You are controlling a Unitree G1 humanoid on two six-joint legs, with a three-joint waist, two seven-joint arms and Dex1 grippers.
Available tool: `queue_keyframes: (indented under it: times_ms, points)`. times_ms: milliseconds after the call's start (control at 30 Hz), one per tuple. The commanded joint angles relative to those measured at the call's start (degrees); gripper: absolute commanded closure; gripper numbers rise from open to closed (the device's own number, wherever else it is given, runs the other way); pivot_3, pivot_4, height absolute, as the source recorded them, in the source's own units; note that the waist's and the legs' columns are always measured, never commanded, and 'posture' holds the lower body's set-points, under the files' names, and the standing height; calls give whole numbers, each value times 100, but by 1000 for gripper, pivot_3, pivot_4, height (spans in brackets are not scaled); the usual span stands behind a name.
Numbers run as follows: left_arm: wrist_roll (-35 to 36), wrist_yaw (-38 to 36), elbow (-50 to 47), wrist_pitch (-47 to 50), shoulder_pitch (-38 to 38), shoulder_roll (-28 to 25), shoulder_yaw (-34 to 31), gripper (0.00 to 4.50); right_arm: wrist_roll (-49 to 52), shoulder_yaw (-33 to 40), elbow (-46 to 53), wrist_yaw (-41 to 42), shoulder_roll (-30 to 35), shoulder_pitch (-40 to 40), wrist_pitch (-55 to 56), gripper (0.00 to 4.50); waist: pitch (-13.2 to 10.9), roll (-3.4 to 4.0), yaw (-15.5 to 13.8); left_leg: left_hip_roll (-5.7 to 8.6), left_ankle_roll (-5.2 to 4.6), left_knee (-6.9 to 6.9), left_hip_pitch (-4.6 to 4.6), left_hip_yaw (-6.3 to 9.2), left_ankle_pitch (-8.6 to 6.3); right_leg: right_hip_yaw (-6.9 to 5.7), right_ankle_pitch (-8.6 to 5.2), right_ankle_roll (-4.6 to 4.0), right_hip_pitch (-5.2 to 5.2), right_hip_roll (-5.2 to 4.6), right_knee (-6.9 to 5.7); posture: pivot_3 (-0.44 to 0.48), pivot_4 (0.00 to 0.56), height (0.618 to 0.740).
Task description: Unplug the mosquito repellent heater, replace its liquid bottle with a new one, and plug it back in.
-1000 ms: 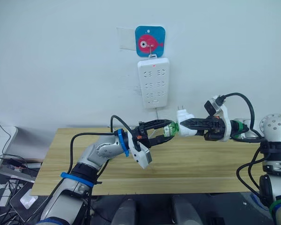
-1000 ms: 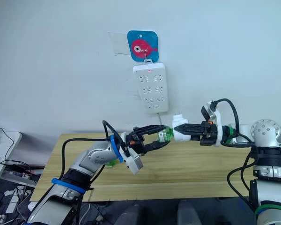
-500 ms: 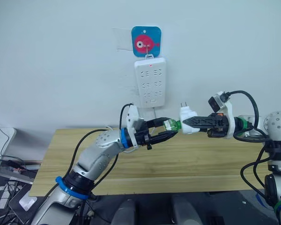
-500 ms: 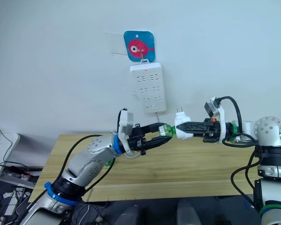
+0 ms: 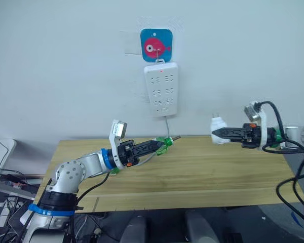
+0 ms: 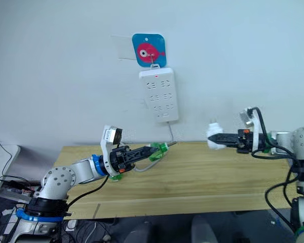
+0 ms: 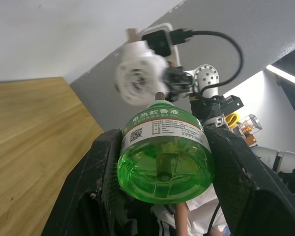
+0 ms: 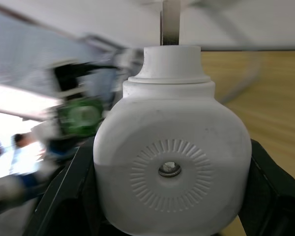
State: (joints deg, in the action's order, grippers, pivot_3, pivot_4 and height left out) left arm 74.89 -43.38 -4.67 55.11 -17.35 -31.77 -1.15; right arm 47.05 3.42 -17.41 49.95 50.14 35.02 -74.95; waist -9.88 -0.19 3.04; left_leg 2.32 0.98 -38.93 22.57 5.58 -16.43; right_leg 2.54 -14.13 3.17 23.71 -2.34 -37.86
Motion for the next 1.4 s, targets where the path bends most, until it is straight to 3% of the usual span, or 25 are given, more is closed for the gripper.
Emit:
queue_keyframes:
  times_ms: [33, 233, 633, 933, 1067, 1400]
  points:
    - [-403, -211, -456, -96, 161, -1, 21, 2260, -1418, -572, -834, -372, 123, -128, 1353, 1522, 0, 0, 2, 0, 0, 0, -1, -4, 0, 3, 0, 0, -1, 0, 0, -53, 166, 740]
    - [-658, -173, -764, -155, 357, 279, -38, 2260, -3156, -1259, -2687, -560, 141, -125, 3226, 1522, -7, 2, -8, 3, 2, 3, -4, -25, 1, 22, 0, -1, 4, -6, -3, -27, 177, 740]
    - [-955, -187, -1080, -160, 648, 332, -91, 2260, -4399, -1378, -4661, -167, -264, 514, 4245, 1522, -62, -27, 0, -1, -1, 18, -72, -63, -1, 61, -2, -4, -40, 1, -1, 8, 194, 740]
    - [-1178, -281, -1124, -170, 631, 352, -38, 2260, -4654, -1175, -5106, -46, -370, 753, 4370, 1522, -81, -38, -2, -1, 0, 17, -77, -74, -1, 77, -1, -3, -39, 0, -1, -4, 192, 740]
    - [-1349, -378, -1009, -208, 525, 366, 13, 2260, -4690, -1117, -5105, 75, -356, 777, 4344, 88, -84, -43, 2, -1, 0, 17, -78, -77, -1, 81, -1, -3, -39, 1, -1, -12, 191, 740]
    - [-1502, -604, -878, -161, 385, 448, 35, 2260, -4678, -902, -4358, 738, 142, 818, 3964, 36, -88, -43, 29, 0, 0, 17, -79, -84, -2, 87, 0, -1, -39, 1, 0, -67, 180, 740]
